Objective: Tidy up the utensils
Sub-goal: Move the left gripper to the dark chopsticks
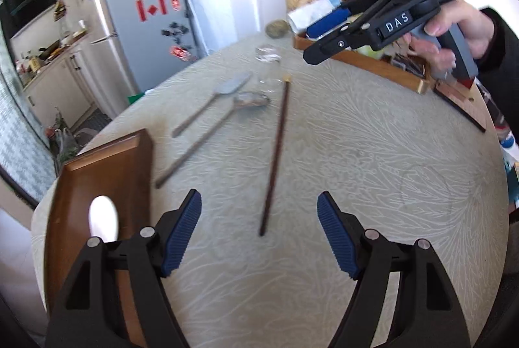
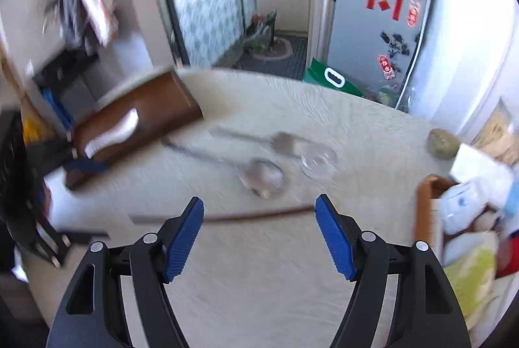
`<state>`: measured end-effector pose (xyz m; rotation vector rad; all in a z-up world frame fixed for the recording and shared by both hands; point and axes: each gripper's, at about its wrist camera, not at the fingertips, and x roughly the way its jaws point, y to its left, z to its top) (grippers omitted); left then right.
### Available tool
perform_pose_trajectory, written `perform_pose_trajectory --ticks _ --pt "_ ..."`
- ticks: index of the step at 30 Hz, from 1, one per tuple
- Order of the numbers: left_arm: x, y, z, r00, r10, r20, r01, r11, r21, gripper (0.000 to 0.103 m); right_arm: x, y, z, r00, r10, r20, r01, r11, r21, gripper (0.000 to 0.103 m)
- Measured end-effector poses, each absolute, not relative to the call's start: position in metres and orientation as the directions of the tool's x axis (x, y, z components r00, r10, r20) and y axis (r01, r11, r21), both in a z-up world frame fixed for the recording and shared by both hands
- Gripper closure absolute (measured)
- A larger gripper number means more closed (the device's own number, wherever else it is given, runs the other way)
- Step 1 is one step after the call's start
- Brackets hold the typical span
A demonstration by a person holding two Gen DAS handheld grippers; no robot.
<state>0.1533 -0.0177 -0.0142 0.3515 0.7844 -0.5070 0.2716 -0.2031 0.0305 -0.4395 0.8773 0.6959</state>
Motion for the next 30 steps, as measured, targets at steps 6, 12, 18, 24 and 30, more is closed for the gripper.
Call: perform_pose_trajectory --ticks 6,12,18,24,30 --pt "0.174 -0.034 -0.030 0.554 -0.327 -0.765 0.562 0.825 0.054 0.026 0.279 -0.211 0.008 0.393 0.262 -0.881 -0.807 0.558 -0.194 0.049" --pt "0.192 -0.035 -0.040 0.523 -0.344 -0.780 0.547 0.837 -0.002 0.026 0.286 -0.192 -0.014 0.328 0.246 -0.912 -0.890 0.405 -0.211 0.050" --pt "0.201 -0.032 -0.049 0.508 -0.347 -0.788 0.539 0.842 -0.023 0.026 0.292 -0.167 -0.032 0.252 0.248 -0.935 -0.947 0.263 -0.186 0.050" --pt "0.203 -0.031 -0.052 0.494 -0.353 -0.794 0.551 0.834 -0.028 0.027 0.301 -0.153 -0.036 0.195 0.265 -0.944 -0.963 0.233 -0.134 0.051" --pt "0.210 -0.034 -0.056 0.471 -0.358 -0.806 0.574 0.819 -0.028 0.027 0.323 -0.158 -0.035 0.078 0.267 -0.961 -0.956 0.293 0.004 0.050"
